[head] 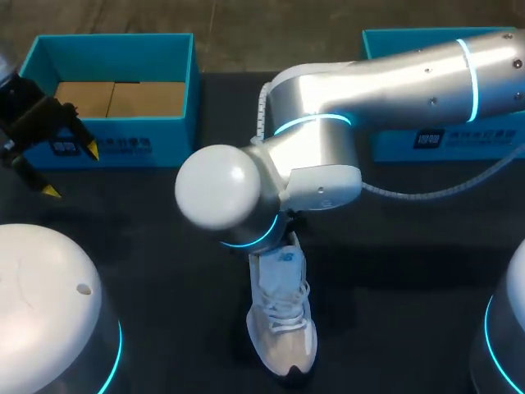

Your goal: Take the shoe out of the shoebox, open the shoe tongue, remove and reinsert the insole, then place the shoe into the shoebox

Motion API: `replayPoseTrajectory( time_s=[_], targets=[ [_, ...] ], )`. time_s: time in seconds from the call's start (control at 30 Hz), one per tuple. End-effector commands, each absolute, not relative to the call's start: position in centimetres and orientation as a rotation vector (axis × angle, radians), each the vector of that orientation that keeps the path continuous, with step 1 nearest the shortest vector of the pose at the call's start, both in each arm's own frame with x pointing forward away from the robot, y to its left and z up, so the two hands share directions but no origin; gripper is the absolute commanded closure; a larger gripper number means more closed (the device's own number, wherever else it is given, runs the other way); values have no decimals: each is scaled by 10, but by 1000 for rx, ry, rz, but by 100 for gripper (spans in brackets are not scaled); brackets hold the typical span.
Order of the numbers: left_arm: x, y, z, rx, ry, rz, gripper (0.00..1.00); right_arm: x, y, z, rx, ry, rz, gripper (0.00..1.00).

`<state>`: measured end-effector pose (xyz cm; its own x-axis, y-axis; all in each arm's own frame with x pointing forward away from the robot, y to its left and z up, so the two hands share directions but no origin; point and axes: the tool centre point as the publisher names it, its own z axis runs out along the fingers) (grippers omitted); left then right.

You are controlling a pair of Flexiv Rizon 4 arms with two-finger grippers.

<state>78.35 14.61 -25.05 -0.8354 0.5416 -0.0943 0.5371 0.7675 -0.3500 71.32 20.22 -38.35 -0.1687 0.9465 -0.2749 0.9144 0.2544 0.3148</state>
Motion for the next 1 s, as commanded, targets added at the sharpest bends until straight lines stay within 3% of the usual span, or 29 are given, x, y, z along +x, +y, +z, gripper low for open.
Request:
replayPoseTrajectory(
  time_s=[0.03,0.23,0.63,1.0],
  targets=[
    [783,146,-250,-897,-2943,571,0,716,203,-407,1753,2112,108,100],
    [783,146,-250,-897,-2943,571,0,711,199,-415,1789,2124,85,100],
    [783,146,-250,-897,-2943,571,0,702,190,-354,1785,2141,101,100],
    [783,146,-250,-897,-2943,571,0,703,183,-354,1853,2238,8,100]
  ],
)
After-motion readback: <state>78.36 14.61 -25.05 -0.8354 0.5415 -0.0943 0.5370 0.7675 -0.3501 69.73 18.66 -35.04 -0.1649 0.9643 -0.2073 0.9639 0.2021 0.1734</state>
